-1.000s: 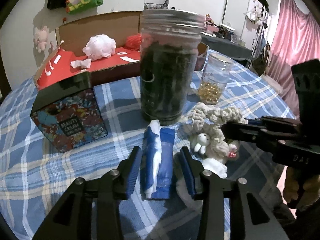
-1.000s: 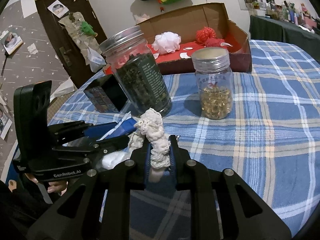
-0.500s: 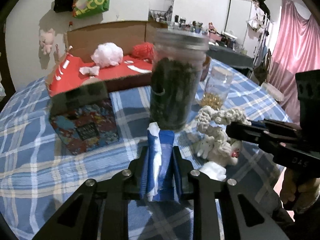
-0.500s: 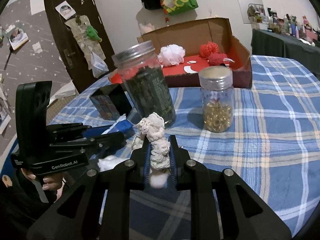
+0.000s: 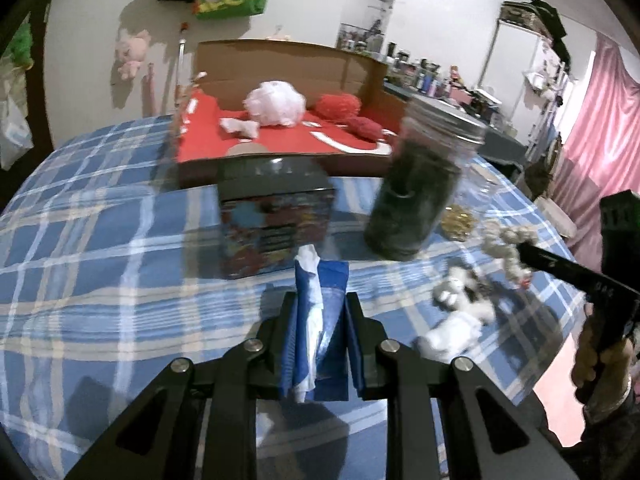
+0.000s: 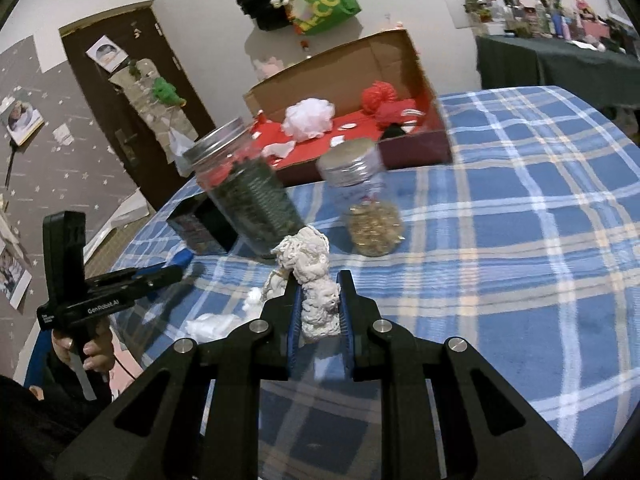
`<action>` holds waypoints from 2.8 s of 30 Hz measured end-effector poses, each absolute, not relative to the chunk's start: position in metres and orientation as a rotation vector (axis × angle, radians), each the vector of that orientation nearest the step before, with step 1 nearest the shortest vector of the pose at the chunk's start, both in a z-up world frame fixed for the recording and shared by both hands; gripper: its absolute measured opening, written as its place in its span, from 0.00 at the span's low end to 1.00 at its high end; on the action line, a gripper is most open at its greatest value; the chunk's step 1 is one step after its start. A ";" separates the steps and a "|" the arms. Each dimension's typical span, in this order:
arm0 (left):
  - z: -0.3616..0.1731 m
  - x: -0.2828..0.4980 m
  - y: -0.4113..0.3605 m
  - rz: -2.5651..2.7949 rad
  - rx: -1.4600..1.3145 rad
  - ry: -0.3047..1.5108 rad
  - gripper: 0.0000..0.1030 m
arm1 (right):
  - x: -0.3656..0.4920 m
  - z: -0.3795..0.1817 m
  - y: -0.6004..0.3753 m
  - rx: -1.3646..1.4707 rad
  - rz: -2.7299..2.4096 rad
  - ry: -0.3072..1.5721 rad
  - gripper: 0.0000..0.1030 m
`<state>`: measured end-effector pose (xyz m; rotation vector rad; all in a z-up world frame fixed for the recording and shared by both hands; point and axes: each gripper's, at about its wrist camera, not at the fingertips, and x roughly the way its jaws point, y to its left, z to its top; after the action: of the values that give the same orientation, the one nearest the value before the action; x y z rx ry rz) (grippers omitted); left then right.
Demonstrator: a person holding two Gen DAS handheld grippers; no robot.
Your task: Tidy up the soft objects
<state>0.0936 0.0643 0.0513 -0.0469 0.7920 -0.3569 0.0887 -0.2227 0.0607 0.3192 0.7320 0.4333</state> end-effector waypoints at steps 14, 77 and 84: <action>0.048 0.112 0.116 -0.204 -0.048 0.825 0.23 | 0.100 0.059 -0.261 0.336 0.342 0.764 0.16; 0.121 0.255 0.069 -0.607 0.225 0.764 0.23 | 0.293 0.117 -0.211 0.139 0.688 0.820 0.16; 0.117 0.303 0.018 -0.601 0.237 0.888 0.24 | 0.352 0.111 -0.170 0.078 0.651 0.943 0.16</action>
<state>0.3025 0.0179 0.1173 0.2366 0.8878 -0.6011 0.3521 -0.1705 0.1111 0.0777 0.9434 0.6510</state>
